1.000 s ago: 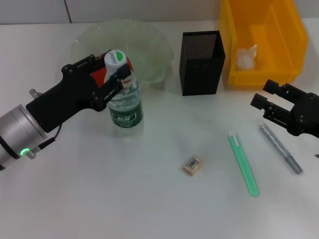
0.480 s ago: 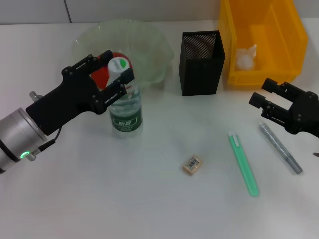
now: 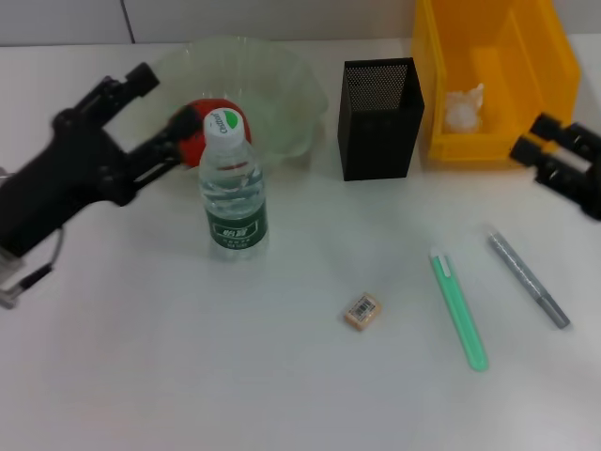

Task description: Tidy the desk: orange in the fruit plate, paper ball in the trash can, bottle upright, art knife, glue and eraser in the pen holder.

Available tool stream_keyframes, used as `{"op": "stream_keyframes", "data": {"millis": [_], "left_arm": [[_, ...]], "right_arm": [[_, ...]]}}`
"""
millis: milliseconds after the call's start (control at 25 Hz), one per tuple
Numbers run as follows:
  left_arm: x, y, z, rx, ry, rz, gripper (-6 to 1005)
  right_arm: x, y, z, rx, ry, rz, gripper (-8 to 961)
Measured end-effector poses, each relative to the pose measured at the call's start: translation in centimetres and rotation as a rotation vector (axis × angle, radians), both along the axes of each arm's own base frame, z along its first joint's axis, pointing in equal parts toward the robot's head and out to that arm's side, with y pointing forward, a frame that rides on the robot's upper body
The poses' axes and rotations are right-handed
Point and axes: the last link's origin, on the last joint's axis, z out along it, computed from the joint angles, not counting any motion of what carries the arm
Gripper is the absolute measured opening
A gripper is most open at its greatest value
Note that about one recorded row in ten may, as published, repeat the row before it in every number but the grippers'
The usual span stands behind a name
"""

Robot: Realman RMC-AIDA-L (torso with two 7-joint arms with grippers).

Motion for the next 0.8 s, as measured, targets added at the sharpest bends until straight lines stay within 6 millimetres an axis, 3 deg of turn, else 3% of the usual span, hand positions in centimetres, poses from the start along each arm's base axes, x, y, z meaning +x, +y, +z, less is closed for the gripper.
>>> {"op": "stream_keyframes", "data": {"millis": [120, 160, 240, 400, 480, 560, 600, 800], "left_arm": [[-0.4, -0.3, 1.0, -0.102, 0.041, -0.043, 795], [-0.6, -0.8, 1.4, -0.253, 0.133, -0.102, 795], [-0.8, -1.0, 1.5, -0.341, 0.193, -0.12, 794], [-0.9, -1.1, 1.1, -0.459, 0.301, -0.12, 794], [-0.9, -1.0, 0.9, -0.469, 0.311, -0.118, 794], [-0.6, -0.9, 0.3, -0.487, 0.327, -0.13, 794], [-0.4, -0.8, 0.0, -0.492, 0.33, -0.136, 794], [0.1, -0.5, -1.1, -0.516, 0.36, -0.148, 794]], "right_arm": [[-0.2, 0.5, 2.6, -0.067, -0.007, -0.014, 653], [-0.4, 0.8, 3.5, -0.101, -0.025, -0.02, 653], [-1.2, 1.3, 5.4, -0.191, -0.097, -0.028, 653], [-4.1, 2.5, 8.1, -0.383, -0.329, -0.092, 652], [-6.5, 2.9, 9.0, -0.46, -0.475, -0.135, 652], [-8.7, 3.1, 9.2, -0.506, -0.586, -0.178, 652], [-10.9, 3.5, 9.0, -0.538, -0.706, -0.238, 652], [-13.7, 4.4, 7.2, -0.579, -0.86, -0.363, 652]]}}
